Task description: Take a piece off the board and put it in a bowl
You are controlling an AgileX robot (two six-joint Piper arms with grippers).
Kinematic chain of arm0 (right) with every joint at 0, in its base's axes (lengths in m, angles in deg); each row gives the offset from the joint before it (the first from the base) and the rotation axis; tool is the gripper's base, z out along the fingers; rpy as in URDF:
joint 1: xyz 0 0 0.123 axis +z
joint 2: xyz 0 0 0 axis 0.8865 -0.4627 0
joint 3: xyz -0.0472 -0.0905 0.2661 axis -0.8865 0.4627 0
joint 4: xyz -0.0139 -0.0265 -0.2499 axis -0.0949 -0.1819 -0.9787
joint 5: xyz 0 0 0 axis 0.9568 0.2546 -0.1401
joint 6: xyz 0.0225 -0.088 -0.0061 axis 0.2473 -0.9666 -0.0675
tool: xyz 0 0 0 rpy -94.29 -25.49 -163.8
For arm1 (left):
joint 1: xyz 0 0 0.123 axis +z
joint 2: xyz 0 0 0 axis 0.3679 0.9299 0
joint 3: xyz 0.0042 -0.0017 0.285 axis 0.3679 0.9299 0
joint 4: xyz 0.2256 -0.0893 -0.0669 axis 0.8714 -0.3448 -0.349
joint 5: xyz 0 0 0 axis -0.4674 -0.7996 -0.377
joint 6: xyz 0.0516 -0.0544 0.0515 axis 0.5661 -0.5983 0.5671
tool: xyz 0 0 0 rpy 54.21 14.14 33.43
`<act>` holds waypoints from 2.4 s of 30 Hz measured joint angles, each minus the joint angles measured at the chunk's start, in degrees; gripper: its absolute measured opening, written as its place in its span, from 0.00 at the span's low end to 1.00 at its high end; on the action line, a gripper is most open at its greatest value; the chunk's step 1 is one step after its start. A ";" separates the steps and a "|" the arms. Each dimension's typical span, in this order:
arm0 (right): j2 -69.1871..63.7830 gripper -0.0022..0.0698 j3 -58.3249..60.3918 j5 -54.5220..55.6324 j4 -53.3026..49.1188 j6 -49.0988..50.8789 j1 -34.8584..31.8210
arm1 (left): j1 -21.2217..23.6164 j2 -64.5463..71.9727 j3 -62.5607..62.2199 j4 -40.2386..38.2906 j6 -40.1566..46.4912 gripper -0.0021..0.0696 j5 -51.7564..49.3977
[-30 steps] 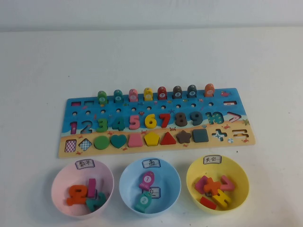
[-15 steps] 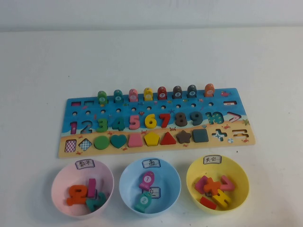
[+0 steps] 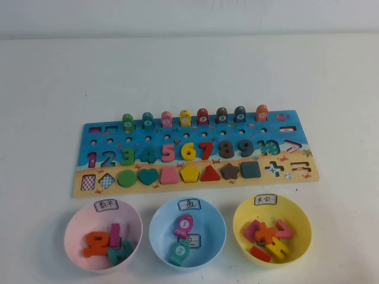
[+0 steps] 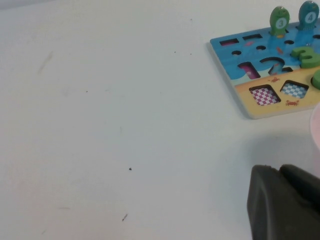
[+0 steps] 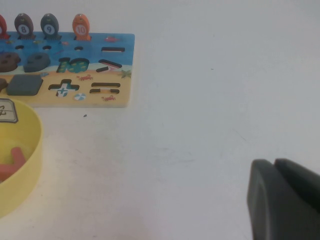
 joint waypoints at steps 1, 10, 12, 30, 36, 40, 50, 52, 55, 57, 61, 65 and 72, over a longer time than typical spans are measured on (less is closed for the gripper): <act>0.00 0.01 0.00 0.00 0.00 0.00 0.00 | 0.00 0.00 0.00 0.00 0.00 0.02 0.17; 0.13 0.01 0.00 0.00 0.00 0.00 0.00 | 0.00 0.00 0.00 -6.48 -8.04 0.02 5.54; 0.13 0.01 0.00 0.00 0.00 0.00 0.00 | 0.00 0.00 0.00 -9.20 -12.46 0.02 8.49; 0.26 0.01 0.00 -0.08 0.00 0.00 0.00 | -0.09 0.00 0.09 -11.55 -19.35 0.02 21.11; 0.26 0.01 0.00 -0.08 0.00 0.00 0.00 | -0.09 2.57 -3.52 -14.22 -22.98 0.02 10.96; 0.26 0.01 0.00 -0.08 0.00 0.00 0.00 | -0.09 9.89 -11.45 -14.56 -23.10 0.02 1.79; 0.26 0.01 0.00 -0.13 0.00 0.00 0.00 | -0.09 31.69 -30.02 -17.02 -14.70 0.02 -11.05; 0.26 0.01 0.00 -0.13 0.00 0.00 0.00 | -0.09 35.65 -33.43 -17.64 -12.18 0.02 -13.53; 0.26 0.01 0.00 -0.13 0.00 0.00 0.00 | -0.09 43.94 -39.80 -18.14 -7.69 0.02 -18.51; 0.26 0.01 0.00 -0.13 0.00 0.00 0.00 | -0.09 49.88 -43.90 -18.54 -4.87 0.02 -21.62; 0.26 0.01 0.00 -0.13 0.00 0.00 0.00 | -0.09 60.53 -51.99 -21.90 0.67 0.02 -25.18; 0.26 0.01 0.00 -0.13 0.00 0.00 0.00 | -1.46 70.34 -59.15 -24.24 4.56 0.02 -26.12; 0.26 0.01 0.00 -0.13 0.00 0.00 0.00 | -7.77 84.98 -69.62 -24.36 5.80 0.02 -29.28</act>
